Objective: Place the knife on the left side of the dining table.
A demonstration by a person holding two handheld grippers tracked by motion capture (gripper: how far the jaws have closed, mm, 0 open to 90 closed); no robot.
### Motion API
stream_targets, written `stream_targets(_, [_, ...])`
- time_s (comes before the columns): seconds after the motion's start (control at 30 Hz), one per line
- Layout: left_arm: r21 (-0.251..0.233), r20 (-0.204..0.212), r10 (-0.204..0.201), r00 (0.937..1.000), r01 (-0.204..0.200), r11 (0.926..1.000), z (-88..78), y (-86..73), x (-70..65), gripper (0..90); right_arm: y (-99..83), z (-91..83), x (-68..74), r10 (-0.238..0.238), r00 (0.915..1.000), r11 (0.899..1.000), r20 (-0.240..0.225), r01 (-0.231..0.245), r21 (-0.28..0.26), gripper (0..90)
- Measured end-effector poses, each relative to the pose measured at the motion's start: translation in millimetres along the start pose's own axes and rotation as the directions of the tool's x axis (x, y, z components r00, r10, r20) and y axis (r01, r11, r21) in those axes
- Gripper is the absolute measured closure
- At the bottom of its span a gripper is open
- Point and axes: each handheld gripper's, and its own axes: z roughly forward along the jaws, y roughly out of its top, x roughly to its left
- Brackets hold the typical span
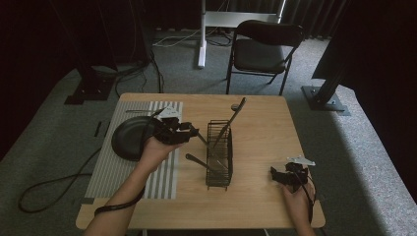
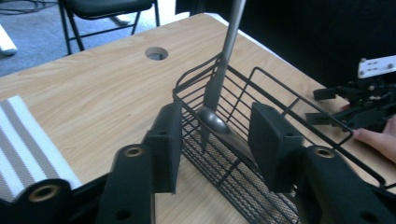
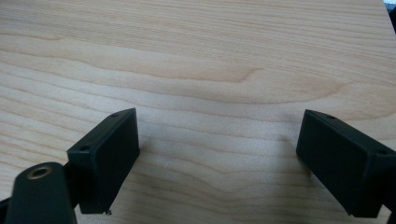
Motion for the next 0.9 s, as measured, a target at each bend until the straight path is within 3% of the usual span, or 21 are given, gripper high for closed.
stream_targets(0.17, [-0.006, 0.029, -0.002, 0.9996, 0.003, 1.0, -2.3, -2.0, -0.2, 70.3, -0.1, -0.1, 0.0, 0.001, 1.0, 1.0, 0.0, -0.001, 0.0, 12.4])
stream_targets(0.37, [-0.013, 0.073, 0.041, 0.9965, -0.04, 0.9991, -8.4, 2.6, -11.5, 74.5, 0.0, -0.1, 0.0, 0.001, 1.0, 1.0, 0.0, -0.001, 0.0, 12.3])
stream_targets(0.43, [-0.027, 0.112, 0.039, 0.993, -0.036, 0.999, -9.9, 5.4, -17.3, 77.2, 0.0, -0.1, 0.0, 0.001, 1.0, 1.0, 0.0, -0.001, 0.0, 12.3])
stream_targets(0.57, [-0.043, 0.143, 0.059, 0.988, -0.054, 0.9976, -9.3, 11.8, -32.0, 80.2, 0.0, -0.1, 0.1, 0.001, 1.0, 1.0, 0.0, -0.001, 0.0, 12.4])
stream_targets(0.67, [-0.054, 0.184, 0.079, 0.9796, -0.071, 0.9961, -7.2, 16.5, -42.4, 82.4, 0.0, -0.1, 0.0, 0.001, 1.0, 1.0, 0.0, -0.001, 0.0, 12.3])
stream_targets(0.77, [-0.052, 0.181, 0.118, 0.9764, -0.11, 0.9926, -6.3, 19.8, -50.2, 83.1, 0.0, -0.2, 0.0, 0.0, 1.0, 1.0, 0.0, 0.0, 0.001, 12.3])
stream_targets(0.8, [-0.055, 0.185, 0.146, 0.9719, -0.138, 0.9889, -5.4, 21.8, -55.2, 83.5, 0.0, -0.2, 0.0, 0.0, 1.0, 1.0, 0.0, 0.0, 0.001, 12.3])
stream_targets(0.9, [-0.048, 0.187, 0.167, 0.968, -0.161, 0.9858, -4.6, 24.3, -59.0, 83.5, 0.0, -0.2, 0.0, 0.001, 1.0, 1.0, 0.0, -0.001, 0.001, 12.3])
